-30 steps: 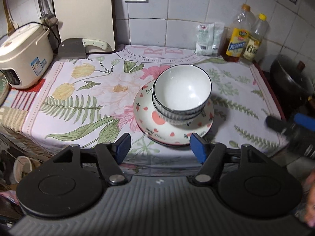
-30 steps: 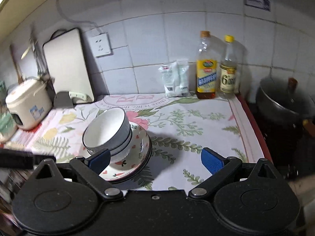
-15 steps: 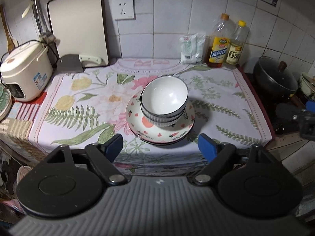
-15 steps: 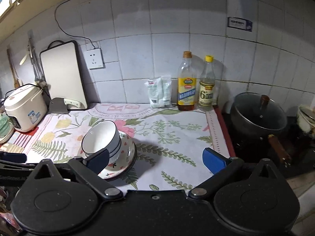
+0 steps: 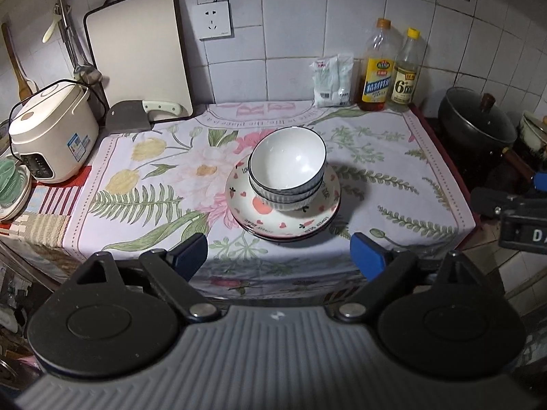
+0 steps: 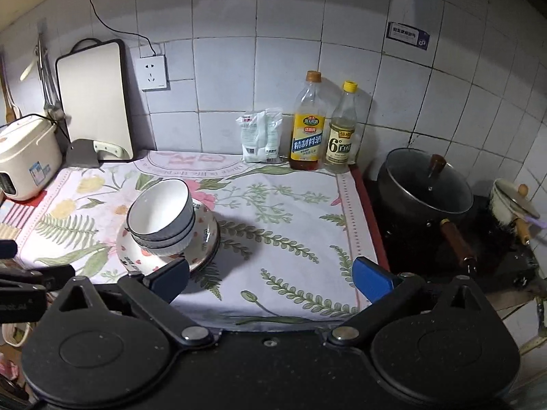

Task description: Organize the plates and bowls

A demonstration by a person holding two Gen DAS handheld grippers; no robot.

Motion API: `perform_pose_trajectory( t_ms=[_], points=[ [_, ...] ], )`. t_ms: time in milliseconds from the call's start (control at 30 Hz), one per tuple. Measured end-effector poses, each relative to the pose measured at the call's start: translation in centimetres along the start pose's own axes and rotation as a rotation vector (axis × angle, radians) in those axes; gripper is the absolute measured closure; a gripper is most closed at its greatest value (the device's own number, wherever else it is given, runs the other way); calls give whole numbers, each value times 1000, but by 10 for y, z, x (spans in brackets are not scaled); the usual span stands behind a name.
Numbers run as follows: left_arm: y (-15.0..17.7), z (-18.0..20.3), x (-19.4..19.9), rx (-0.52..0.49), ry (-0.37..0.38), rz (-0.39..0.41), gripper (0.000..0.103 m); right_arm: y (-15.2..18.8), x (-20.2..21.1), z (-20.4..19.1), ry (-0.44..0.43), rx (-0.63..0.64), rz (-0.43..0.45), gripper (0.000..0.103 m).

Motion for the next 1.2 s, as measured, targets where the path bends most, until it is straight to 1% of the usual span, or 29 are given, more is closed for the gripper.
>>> perform_pose_trajectory(
  t_ms=[67, 167, 300, 433, 733, 867, 1033, 1200],
  points=[
    [0, -1, 0, 3, -2, -8, 12, 0, 1, 0, -10, -15, -11, 0],
    [0, -2, 1, 4, 8, -7, 12, -1, 3, -2, 9, -33, -5, 0],
    [1, -4, -3, 11, 7, -31, 12, 0, 3, -4, 10, -46, -26, 0],
    [2, -8, -6, 40, 16, -59, 12, 1, 2, -6, -1, -51, -43, 0],
    [2, -11, -1, 37, -5, -49, 12, -1, 4, -10, 0, -54, -53, 0],
    [3, -10, 1, 22, -35, -41, 12, 0, 6, -12, -4, -48, -60, 0],
    [3, -9, 1, 30, -35, -34, 12, 0, 4, -14, -8, -49, -70, 0],
    [4, -10, -1, 38, -34, -49, 12, 0, -2, -9, 4, -70, -82, 0]
  ],
)
Point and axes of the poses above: each gripper's, at about its wrist camera, not at the fingertips, and x roughly against the way its jaws point, z to its right, y to its underside, the point moved 1 cm from there along -x, roughly the way its jaws point, and after that the axes turned 7 degrees about -x, right-handed, at the moved point
